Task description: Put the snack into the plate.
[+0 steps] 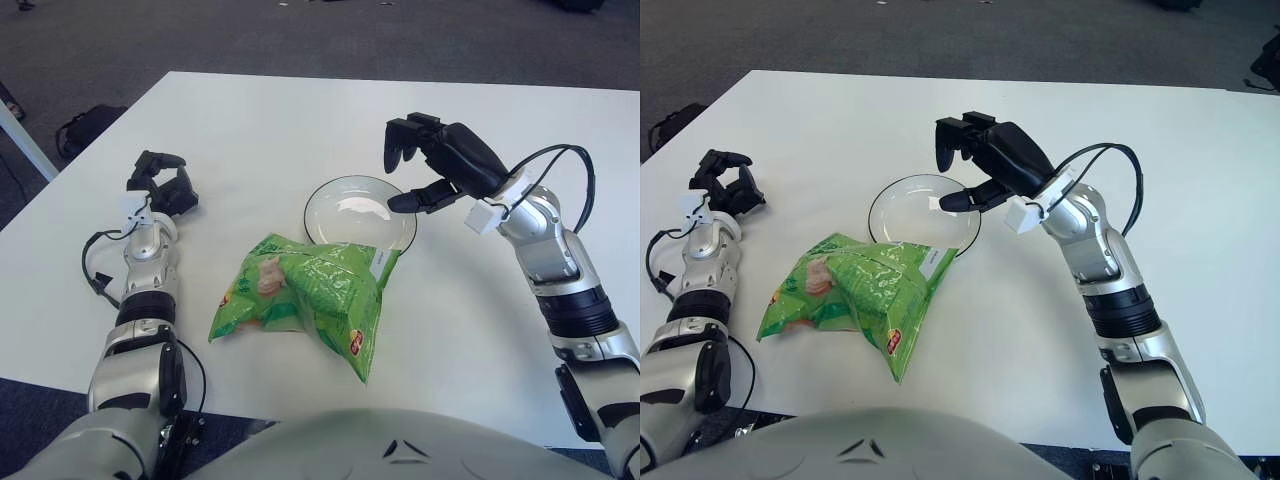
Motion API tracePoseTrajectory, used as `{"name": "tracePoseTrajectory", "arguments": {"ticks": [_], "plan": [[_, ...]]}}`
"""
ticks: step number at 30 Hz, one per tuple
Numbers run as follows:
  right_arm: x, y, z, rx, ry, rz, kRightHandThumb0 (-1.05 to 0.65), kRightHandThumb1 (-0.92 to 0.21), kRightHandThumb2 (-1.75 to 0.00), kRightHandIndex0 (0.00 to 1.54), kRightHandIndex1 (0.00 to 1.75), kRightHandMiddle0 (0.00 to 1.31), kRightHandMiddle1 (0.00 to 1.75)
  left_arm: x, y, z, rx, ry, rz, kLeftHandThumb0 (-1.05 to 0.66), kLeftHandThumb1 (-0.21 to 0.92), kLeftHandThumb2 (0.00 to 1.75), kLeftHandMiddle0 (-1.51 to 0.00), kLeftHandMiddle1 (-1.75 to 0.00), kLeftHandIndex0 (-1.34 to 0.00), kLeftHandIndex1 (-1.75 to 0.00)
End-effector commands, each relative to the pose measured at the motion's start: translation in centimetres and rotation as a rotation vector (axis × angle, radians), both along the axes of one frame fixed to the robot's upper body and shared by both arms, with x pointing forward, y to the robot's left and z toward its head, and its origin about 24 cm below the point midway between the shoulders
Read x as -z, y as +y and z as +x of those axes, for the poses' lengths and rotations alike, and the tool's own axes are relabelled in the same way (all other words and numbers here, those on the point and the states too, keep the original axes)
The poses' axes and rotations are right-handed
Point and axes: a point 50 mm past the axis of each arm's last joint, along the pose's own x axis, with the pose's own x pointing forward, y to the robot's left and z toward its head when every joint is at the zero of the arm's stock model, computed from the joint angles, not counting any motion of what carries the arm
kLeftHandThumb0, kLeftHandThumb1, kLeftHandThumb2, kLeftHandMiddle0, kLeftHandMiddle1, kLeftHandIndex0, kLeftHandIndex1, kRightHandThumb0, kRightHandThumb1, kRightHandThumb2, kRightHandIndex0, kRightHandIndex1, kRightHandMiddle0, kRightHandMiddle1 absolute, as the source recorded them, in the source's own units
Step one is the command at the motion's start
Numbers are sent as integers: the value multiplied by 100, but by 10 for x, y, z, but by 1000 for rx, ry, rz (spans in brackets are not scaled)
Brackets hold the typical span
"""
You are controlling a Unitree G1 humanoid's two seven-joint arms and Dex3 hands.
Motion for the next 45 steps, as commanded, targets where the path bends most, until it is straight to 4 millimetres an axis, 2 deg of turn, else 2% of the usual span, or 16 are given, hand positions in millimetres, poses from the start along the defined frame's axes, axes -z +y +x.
{"name": "tracePoseTrajectory", "arguments": {"ticks": [1,5,11,14,19,29,38,45], "plan": [[-3,-2,1,-35,-21,-33,-62,-58,-73,2,144,4,147,30,-7,-16,-9,107,-51,-43,47,112,-105,-175,-49,-175],[-2,-1,-1,-70,-37,-63,-70,-68,-62,3,100,1,115,29,-11,-17,-4,104,-53,-43,46,113,-104,-175,-50,-175],[1,6,-11,-138,-83,-78,-71,-74,-56,5,71,0,96,28,-20,-18,9,103,-66,-44,43,118,-105,-175,-52,-175],[0,8,-14,-155,-89,-86,-74,-86,-52,7,62,0,88,29,-23,-18,14,107,-69,-45,42,119,-107,-175,-53,-175],[-3,10,-19,-188,-89,-100,-76,-91,-54,6,55,0,78,31,-26,-18,42,115,-66,-45,42,119,-110,-175,-53,-175],[-5,18,-23,-240,-112,-195,-82,-92,-61,3,36,0,57,36,-25,-17,69,142,-61,-44,42,118,-110,-175,-53,-175],[-10,28,-24,-355,-219,-368,-84,-92,-64,1,18,0,39,41,-25,-13,47,172,-89,-43,46,113,-95,-175,-50,-175],[-14,32,-22,-421,-289,-472,-83,-92,-72,0,11,0,24,43,-23,-8,40,175,-138,-45,41,119,-104,-175,-53,-175]]}}
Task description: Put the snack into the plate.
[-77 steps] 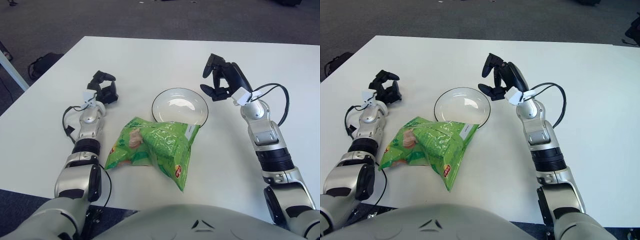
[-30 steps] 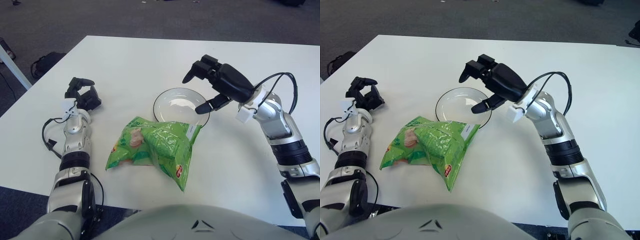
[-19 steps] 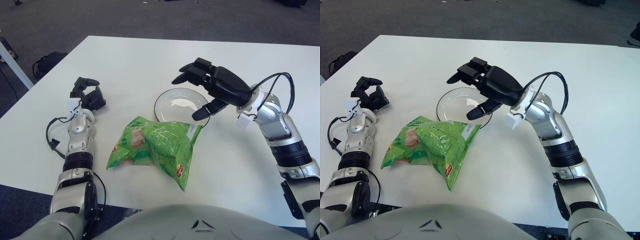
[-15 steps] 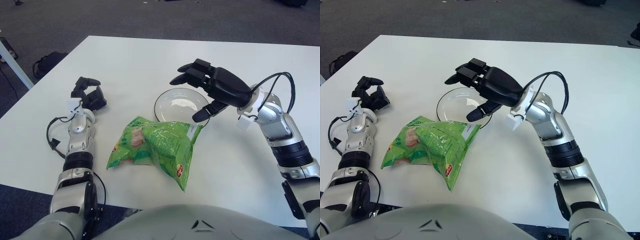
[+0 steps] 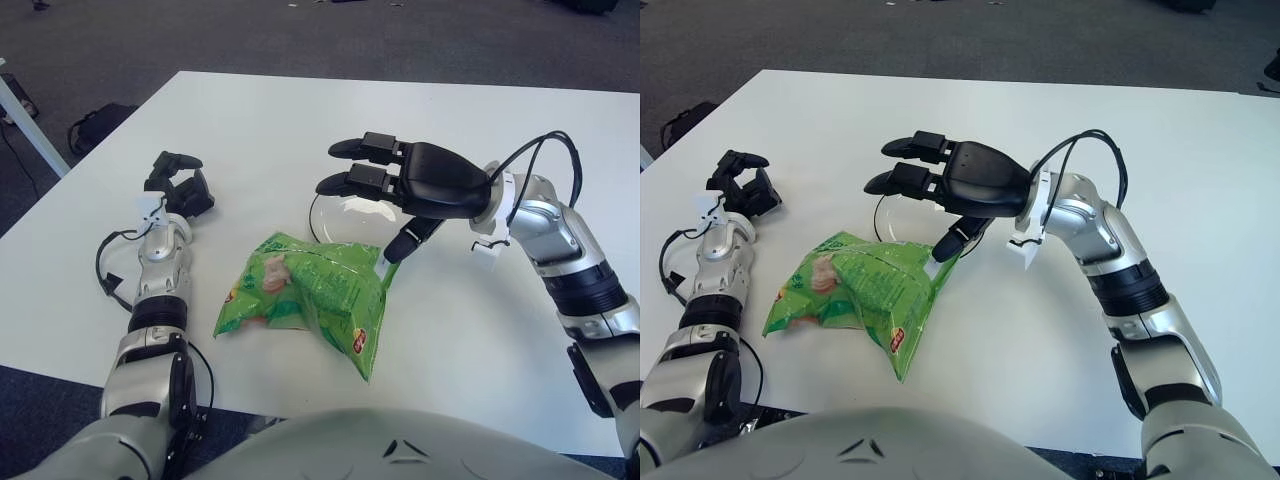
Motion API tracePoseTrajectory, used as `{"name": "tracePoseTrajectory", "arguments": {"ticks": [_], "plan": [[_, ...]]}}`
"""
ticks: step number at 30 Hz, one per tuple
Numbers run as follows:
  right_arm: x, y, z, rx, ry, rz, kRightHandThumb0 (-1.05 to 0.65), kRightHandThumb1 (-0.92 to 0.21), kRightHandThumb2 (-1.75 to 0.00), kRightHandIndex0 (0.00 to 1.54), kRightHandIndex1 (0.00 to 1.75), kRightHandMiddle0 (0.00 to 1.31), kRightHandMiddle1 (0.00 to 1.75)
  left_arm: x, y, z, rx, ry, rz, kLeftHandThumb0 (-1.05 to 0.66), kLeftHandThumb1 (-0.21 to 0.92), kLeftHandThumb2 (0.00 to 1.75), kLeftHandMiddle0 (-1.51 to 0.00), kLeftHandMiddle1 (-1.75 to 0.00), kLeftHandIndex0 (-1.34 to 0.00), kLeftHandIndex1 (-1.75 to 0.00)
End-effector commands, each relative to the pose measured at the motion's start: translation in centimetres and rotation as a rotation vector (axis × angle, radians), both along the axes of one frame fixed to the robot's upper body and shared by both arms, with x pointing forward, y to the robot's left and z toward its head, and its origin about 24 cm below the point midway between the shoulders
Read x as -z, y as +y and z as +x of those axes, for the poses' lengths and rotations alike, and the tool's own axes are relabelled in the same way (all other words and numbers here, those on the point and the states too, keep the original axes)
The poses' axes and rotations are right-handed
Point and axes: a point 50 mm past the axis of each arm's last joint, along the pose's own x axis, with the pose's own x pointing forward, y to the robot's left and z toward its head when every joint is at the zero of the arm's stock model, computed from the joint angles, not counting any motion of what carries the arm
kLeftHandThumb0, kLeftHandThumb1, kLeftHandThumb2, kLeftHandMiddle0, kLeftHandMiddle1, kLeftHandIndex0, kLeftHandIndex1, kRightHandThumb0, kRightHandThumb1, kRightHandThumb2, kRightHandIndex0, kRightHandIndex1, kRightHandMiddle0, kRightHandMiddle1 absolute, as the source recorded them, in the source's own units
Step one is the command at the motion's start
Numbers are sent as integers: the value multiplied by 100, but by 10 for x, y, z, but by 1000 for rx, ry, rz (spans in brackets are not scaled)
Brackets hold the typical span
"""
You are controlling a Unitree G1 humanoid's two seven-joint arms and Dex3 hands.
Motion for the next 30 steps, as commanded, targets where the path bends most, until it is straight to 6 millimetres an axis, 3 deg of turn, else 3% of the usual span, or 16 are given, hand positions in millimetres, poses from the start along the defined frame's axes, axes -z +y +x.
{"name": "tracePoseTrajectory", "arguments": {"ticks": [1,9,15,21,24,27,30], "plan": [[-3,2,2,-29,-43,-76,-83,-92,-72,0,10,0,23,38,-5,-15,1,144,-71,-45,41,119,-105,-175,-54,-175],[-10,9,3,-122,-59,-220,-82,-92,-73,0,8,0,17,37,-11,-19,19,123,-40,-45,42,119,-102,-175,-53,-175],[-15,10,6,-141,9,-333,-75,-92,-60,2,7,0,27,33,-14,-18,22,120,16,-45,41,119,-102,-175,-53,-175],[-20,12,9,-156,66,-407,-67,-89,-51,3,5,0,24,30,-16,-18,39,129,57,-45,42,118,-105,-175,-53,-175],[-22,13,9,-167,84,-430,-62,-84,-58,3,4,0,21,32,-15,-18,45,141,41,-44,43,117,-106,-175,-52,-175],[-25,16,9,-173,99,-455,-52,-71,-78,2,2,0,15,35,-13,-19,50,147,3,-44,45,115,-108,-175,-51,-175],[-30,19,7,-161,129,-488,-47,-65,-88,3,1,0,17,34,-14,-18,57,133,-21,-44,45,114,-109,-175,-50,-175]]}}
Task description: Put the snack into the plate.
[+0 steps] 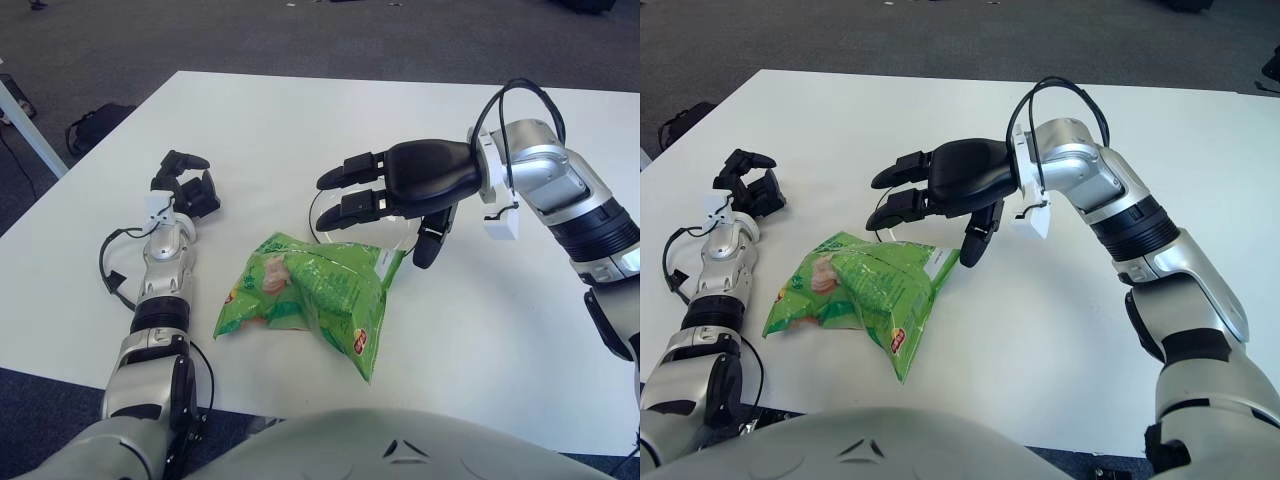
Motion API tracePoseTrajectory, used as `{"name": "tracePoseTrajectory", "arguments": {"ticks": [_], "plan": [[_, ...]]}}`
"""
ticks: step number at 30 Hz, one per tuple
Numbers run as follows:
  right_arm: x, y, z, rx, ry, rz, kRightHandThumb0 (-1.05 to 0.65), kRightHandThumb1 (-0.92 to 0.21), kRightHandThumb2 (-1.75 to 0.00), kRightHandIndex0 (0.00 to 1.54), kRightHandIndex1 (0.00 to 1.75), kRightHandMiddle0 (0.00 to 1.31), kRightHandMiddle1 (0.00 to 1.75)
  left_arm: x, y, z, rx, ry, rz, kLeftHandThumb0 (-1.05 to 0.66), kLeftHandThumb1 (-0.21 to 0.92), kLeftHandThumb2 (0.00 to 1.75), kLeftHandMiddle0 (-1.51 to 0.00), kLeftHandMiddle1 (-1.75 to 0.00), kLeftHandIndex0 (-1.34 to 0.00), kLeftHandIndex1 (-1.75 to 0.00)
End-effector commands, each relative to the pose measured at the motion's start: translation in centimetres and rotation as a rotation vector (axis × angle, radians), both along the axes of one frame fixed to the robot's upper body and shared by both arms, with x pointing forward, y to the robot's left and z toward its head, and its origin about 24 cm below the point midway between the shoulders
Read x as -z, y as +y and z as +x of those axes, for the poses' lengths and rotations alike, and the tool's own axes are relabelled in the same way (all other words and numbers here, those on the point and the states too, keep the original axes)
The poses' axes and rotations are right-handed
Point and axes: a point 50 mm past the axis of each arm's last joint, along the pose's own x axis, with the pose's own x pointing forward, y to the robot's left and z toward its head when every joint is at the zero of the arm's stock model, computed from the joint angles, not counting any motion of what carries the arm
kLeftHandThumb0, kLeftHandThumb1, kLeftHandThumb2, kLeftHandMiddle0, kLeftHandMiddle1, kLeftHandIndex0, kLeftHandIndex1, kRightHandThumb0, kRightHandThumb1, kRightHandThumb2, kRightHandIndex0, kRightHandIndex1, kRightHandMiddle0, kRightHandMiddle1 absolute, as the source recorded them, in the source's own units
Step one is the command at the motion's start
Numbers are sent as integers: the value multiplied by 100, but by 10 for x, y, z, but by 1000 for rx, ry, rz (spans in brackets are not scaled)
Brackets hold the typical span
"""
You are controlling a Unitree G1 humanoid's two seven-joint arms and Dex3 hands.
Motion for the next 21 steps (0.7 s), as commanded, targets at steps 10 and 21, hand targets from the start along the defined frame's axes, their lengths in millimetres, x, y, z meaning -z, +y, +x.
{"name": "tracePoseTrajectory", "arguments": {"ticks": [10,21], "plan": [[-11,6,-3,70,96,-133,-40,-61,-97,14,5,0,48,35,-6,-16,20,120,-89,-43,47,112,-108,-175,-49,-175],[-8,5,-6,132,131,-198,-27,-56,-118,21,6,0,42,35,-9,-17,21,116,-88,-43,47,112,-110,-175,-49,-175]]}}
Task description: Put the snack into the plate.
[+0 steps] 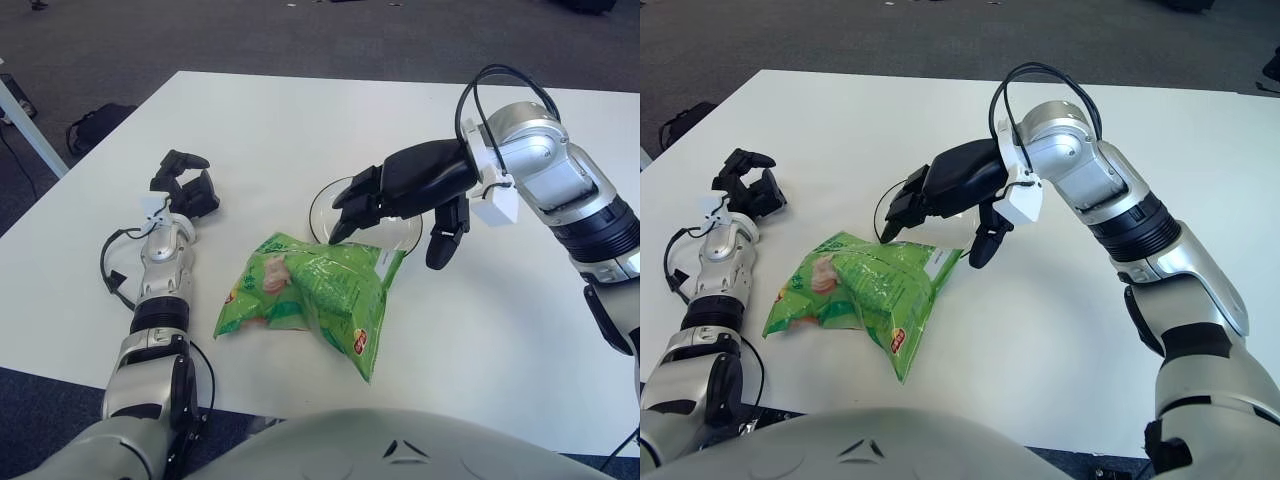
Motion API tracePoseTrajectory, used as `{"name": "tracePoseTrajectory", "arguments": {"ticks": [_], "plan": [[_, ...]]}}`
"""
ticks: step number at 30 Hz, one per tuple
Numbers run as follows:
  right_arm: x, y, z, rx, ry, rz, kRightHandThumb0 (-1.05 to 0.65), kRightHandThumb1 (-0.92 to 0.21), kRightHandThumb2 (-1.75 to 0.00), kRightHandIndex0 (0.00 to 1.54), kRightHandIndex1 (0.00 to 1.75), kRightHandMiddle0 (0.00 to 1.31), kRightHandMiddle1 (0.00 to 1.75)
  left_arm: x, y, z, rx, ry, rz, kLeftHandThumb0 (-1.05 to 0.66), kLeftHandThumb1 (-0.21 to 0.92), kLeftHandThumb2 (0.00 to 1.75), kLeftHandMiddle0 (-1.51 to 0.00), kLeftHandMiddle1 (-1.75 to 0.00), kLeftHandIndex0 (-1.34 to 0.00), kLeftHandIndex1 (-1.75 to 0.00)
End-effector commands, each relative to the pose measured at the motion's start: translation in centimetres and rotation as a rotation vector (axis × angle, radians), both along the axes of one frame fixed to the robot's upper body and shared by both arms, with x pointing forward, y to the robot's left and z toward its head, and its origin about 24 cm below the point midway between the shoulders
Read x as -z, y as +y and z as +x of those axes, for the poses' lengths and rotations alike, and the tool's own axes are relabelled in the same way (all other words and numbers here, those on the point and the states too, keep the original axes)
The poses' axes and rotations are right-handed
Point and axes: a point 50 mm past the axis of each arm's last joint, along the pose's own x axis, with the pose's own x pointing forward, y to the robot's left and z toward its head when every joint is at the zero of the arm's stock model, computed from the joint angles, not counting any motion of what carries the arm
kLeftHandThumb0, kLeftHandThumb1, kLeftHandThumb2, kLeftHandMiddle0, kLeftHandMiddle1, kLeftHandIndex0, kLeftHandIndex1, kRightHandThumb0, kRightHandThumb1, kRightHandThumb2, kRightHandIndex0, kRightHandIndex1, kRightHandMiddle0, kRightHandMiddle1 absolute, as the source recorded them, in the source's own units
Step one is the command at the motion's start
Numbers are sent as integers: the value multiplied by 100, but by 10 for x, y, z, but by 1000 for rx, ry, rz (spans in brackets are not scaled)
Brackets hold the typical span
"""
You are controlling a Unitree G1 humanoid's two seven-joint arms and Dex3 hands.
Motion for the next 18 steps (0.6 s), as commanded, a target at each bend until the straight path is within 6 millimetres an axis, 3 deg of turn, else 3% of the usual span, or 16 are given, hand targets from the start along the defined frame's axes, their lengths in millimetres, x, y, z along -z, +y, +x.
{"name": "tracePoseTrajectory", "arguments": {"ticks": [1,18], "plan": [[-3,-2,-2,14,-13,3,-27,-56,-118,21,6,0,41,35,-6,-16,-1,133,-51,-43,47,112,-110,-175,-49,-175],[7,-3,-9,-61,22,147,-18,-54,-121,11,0,0,24,33,-8,-18,16,120,-56,-43,47,112,-110,-175,-49,-175]]}}
